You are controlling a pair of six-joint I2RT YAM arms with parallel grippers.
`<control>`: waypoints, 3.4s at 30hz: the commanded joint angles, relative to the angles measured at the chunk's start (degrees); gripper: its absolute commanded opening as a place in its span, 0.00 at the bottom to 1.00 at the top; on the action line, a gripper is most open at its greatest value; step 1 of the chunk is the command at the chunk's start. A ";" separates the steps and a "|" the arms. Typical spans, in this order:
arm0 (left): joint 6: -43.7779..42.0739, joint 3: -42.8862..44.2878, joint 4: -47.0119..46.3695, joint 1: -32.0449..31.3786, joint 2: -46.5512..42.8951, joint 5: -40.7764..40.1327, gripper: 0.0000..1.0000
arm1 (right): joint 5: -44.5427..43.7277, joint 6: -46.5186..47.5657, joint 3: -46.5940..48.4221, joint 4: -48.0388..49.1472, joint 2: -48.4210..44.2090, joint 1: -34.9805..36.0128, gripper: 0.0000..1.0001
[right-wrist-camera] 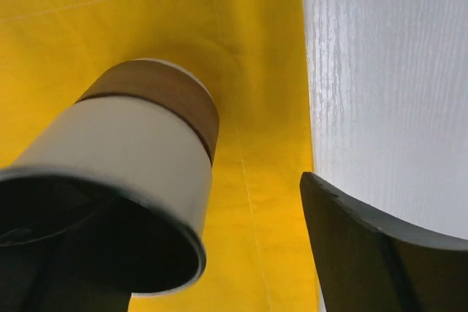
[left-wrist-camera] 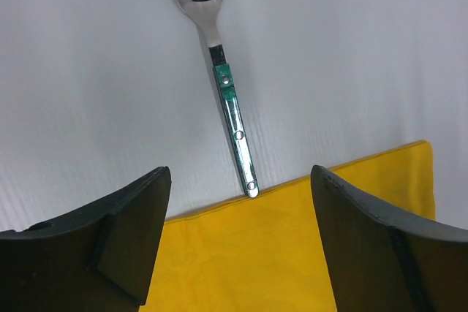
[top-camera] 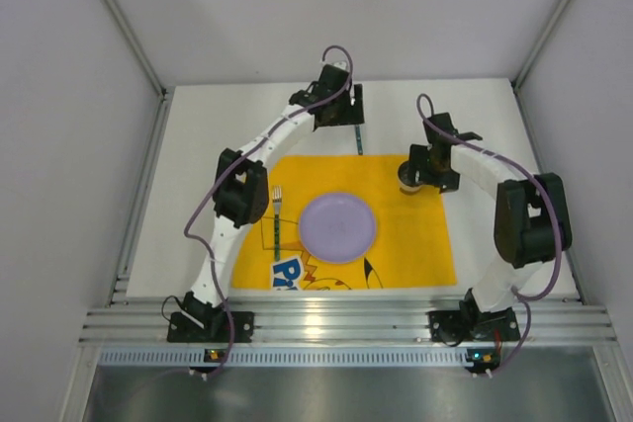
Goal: Set the dinner table for one person
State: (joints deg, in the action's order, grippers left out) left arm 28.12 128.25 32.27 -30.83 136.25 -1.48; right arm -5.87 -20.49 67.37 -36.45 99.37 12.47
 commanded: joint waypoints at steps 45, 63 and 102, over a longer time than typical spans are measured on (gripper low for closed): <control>-11.95 15.28 2.72 -4.07 16.17 -13.22 0.00 | -1.78 -0.78 2.41 -17.34 -34.07 -0.52 0.97; -5.72 -11.41 -11.00 -4.41 -19.51 -0.29 0.00 | 20.44 -4.64 23.06 -7.07 -17.21 -0.52 1.00; 10.73 -25.16 -10.74 -20.94 -32.45 -4.77 0.12 | 33.38 -16.08 12.96 9.47 -18.60 1.51 0.00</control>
State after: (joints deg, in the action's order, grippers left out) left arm 37.01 99.70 21.45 -51.46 102.91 -5.85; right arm 27.83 -37.08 79.37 -29.12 84.49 13.63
